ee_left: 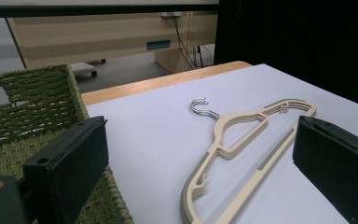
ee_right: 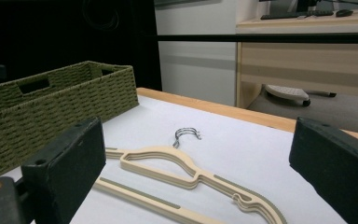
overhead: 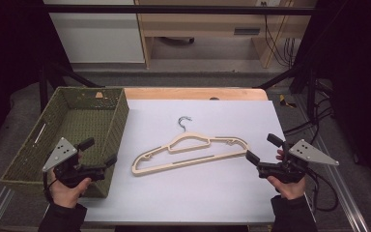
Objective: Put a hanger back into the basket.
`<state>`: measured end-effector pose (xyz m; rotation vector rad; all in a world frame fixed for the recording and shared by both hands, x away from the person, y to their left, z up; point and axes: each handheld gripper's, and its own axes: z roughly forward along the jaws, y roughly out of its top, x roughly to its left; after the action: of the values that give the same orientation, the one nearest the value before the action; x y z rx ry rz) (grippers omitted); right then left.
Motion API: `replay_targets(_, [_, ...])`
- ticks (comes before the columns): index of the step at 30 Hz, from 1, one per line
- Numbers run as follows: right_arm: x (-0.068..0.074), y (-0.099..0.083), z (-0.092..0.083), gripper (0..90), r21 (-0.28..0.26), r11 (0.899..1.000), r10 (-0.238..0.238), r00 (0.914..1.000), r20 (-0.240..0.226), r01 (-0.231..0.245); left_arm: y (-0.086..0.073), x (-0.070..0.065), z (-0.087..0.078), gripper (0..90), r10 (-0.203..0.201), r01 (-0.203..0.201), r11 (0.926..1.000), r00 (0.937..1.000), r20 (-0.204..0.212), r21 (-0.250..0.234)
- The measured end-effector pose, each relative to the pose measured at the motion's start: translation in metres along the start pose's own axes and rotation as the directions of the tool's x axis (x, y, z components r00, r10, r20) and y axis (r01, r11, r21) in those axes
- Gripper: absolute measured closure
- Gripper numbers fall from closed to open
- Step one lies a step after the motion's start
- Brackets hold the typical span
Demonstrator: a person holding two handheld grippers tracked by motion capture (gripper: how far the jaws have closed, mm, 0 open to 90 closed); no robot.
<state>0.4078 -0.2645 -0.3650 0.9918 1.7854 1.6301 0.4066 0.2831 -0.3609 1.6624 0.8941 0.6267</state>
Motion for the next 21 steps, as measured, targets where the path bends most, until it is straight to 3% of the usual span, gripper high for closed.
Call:
replay_targets(13, [0.004,-0.001,0.006,4.4,0.017,1.0,-0.005,0.9999,-0.01,0.005,0.014,-0.019,0.016,3.5,0.002,-0.003,0.9998,0.9992,0.04,0.022])
replay_targets(21, [0.007,-0.003,0.01,4.7,0.035,0.999,-0.003,0.9997,-0.023,0.004,0.015,-0.028,0.028,4.0,0.008,-0.012,0.9983,0.9982,0.06,0.057])
